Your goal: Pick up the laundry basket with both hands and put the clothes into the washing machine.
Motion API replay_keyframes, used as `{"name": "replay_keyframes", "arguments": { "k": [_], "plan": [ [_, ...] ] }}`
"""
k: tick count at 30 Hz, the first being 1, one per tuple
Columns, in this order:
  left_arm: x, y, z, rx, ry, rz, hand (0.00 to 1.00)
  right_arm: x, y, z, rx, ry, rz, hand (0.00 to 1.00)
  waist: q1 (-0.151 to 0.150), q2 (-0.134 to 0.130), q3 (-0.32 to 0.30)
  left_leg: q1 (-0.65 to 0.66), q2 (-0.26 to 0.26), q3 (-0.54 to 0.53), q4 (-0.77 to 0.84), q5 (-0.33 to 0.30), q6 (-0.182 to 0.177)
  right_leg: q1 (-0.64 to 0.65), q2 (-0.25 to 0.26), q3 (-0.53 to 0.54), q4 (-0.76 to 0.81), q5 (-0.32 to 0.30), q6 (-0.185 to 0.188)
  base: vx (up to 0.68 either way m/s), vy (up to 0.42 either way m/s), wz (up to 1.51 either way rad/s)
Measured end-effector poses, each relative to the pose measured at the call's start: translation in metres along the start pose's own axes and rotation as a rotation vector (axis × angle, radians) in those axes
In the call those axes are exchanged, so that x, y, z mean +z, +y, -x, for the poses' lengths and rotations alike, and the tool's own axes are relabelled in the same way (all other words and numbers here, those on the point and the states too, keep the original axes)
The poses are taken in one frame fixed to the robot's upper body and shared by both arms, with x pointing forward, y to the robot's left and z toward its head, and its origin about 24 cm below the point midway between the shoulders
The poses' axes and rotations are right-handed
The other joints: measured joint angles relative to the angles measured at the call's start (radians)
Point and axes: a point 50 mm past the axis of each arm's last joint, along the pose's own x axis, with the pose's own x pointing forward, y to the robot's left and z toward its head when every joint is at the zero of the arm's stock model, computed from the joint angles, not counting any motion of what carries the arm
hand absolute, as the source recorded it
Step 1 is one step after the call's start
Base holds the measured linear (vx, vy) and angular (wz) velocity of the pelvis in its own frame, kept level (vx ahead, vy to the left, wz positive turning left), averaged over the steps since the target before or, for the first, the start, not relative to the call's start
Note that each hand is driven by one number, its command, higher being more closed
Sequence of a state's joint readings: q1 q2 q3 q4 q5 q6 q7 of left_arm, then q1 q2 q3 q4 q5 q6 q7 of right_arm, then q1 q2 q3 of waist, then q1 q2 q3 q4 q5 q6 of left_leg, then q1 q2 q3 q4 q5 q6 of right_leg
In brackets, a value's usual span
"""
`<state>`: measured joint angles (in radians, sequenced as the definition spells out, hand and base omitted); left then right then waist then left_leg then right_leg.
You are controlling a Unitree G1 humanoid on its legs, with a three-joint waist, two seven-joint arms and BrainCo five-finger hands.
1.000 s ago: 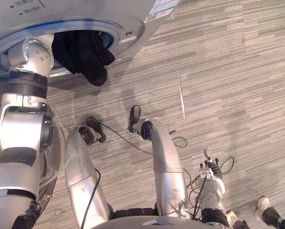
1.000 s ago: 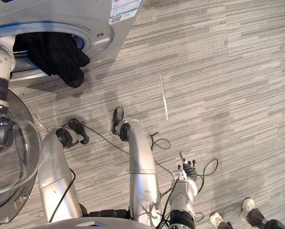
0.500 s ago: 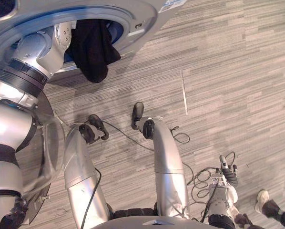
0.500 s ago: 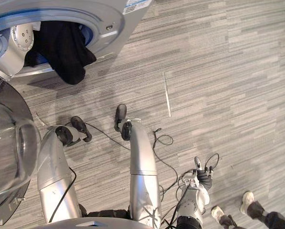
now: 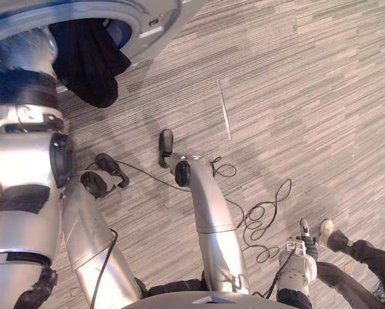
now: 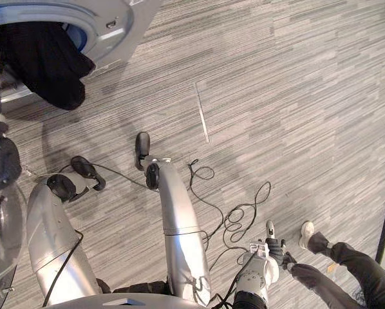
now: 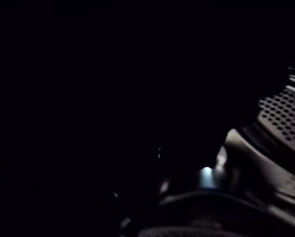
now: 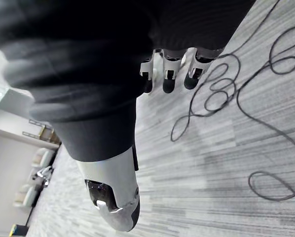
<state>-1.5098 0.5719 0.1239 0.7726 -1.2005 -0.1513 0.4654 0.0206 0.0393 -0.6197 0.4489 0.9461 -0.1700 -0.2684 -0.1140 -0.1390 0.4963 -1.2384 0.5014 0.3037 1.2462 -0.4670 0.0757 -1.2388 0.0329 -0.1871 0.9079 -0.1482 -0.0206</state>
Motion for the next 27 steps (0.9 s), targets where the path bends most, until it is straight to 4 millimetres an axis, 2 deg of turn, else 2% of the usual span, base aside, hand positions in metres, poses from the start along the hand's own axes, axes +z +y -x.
{"name": "replay_keyframes", "arguments": {
  "k": [1, 2, 4, 5, 7, 8, 11, 17, 22, 25, 26, 27],
  "plan": [
    [0.009, -0.007, -0.001, -0.017, -0.025, 0.023, 1.00, 0.001, -0.001, 0.000, -0.002, 0.000, -0.004, 0.00, 0.000, 0.000, 0.000, 0.001, 0.010, 0.000, 0.007, -0.004, -0.002, 0.000, 0.010, 0.004, 0.000, 0.003, 0.000, -0.08, 0.026, -0.49],
    [0.032, -0.011, -0.002, -0.062, -0.111, 0.039, 1.00, 0.003, -0.003, -0.001, -0.013, -0.003, -0.017, 0.00, -0.002, -0.001, 0.000, 0.005, 0.032, 0.003, 0.021, -0.018, -0.004, -0.001, 0.031, 0.011, -0.003, 0.010, 0.000, -0.06, 0.020, -0.44],
    [0.051, -0.006, -0.004, -0.035, -0.180, 0.058, 1.00, 0.005, -0.008, -0.002, -0.034, -0.001, -0.030, 0.00, 0.000, -0.008, -0.001, 0.012, 0.057, 0.016, 0.037, -0.025, -0.004, -0.005, 0.051, 0.022, -0.002, 0.018, 0.000, -0.07, 0.022, -0.42],
    [0.057, -0.003, -0.005, -0.026, -0.197, 0.056, 1.00, 0.004, -0.008, -0.002, -0.038, 0.006, -0.040, 0.00, 0.001, -0.018, 0.000, 0.023, 0.068, 0.028, 0.039, -0.028, -0.004, -0.005, 0.060, 0.032, -0.002, 0.022, 0.001, -0.07, 0.017, -0.41],
    [0.075, 0.003, -0.006, 0.008, -0.250, 0.044, 1.00, 0.002, -0.013, -0.003, -0.056, 0.020, -0.044, 0.00, 0.007, -0.056, 0.001, 0.056, 0.096, 0.056, 0.053, -0.040, -0.009, 0.001, 0.085, 0.056, 0.003, 0.029, -0.002, -0.07, 0.010, -0.43],
    [0.080, 0.005, -0.006, 0.017, -0.269, 0.036, 1.00, 0.003, -0.019, -0.003, -0.079, 0.020, -0.047, 0.00, 0.007, -0.060, 0.002, 0.059, 0.109, 0.054, 0.066, -0.045, -0.007, 0.005, 0.093, 0.054, 0.009, 0.029, -0.002, -0.06, 0.007, -0.25],
    [0.083, 0.006, -0.006, 0.033, -0.279, 0.035, 1.00, 0.002, -0.026, -0.003, -0.104, 0.033, -0.048, 0.00, 0.003, -0.062, 0.001, 0.061, 0.107, 0.055, 0.075, -0.046, -0.007, 0.004, 0.092, 0.058, 0.026, 0.029, -0.003, -0.07, -0.010, -0.02],
    [0.082, 0.011, -0.005, 0.061, -0.302, -0.012, 1.00, -0.007, -0.038, -0.002, -0.152, 0.080, -0.065, 0.00, 0.000, -0.059, 0.003, 0.068, 0.071, 0.068, 0.081, -0.046, -0.007, -0.023, 0.049, 0.057, 0.096, -0.009, -0.024, -0.06, -0.034, 0.15],
    [0.081, 0.017, -0.003, 0.052, -0.317, -0.045, 1.00, -0.010, -0.035, -0.002, -0.117, 0.095, -0.058, 0.00, -0.003, -0.052, 0.008, 0.054, 0.063, 0.046, 0.085, -0.046, -0.008, -0.027, 0.026, 0.030, 0.122, -0.033, -0.037, -0.05, -0.051, 0.15],
    [0.070, 0.024, 0.000, 0.034, -0.289, -0.025, 1.00, -0.018, -0.031, 0.000, -0.101, 0.125, -0.032, 0.00, 0.007, -0.039, 0.014, 0.035, 0.052, 0.016, 0.087, -0.047, -0.014, -0.028, 0.016, 0.011, 0.126, -0.041, -0.038, -0.08, -0.046, 0.20],
    [0.062, 0.034, 0.000, 0.051, -0.268, -0.013, 1.00, -0.021, -0.029, 0.001, -0.090, 0.136, -0.021, 0.00, 0.012, -0.036, 0.015, 0.032, 0.049, 0.012, 0.086, -0.045, -0.016, -0.028, 0.010, 0.006, 0.127, -0.042, -0.039, -0.09, -0.048, 0.16],
    [0.048, 0.049, 0.001, 0.088, -0.231, -0.009, 0.00, -0.023, -0.028, 0.002, -0.086, 0.141, -0.014, 0.00, 0.022, -0.027, 0.012, 0.022, 0.047, 0.003, 0.085, -0.045, -0.021, -0.027, 0.008, 0.000, 0.123, -0.044, -0.036, -0.10, -0.044, 0.15]
  ]
}}
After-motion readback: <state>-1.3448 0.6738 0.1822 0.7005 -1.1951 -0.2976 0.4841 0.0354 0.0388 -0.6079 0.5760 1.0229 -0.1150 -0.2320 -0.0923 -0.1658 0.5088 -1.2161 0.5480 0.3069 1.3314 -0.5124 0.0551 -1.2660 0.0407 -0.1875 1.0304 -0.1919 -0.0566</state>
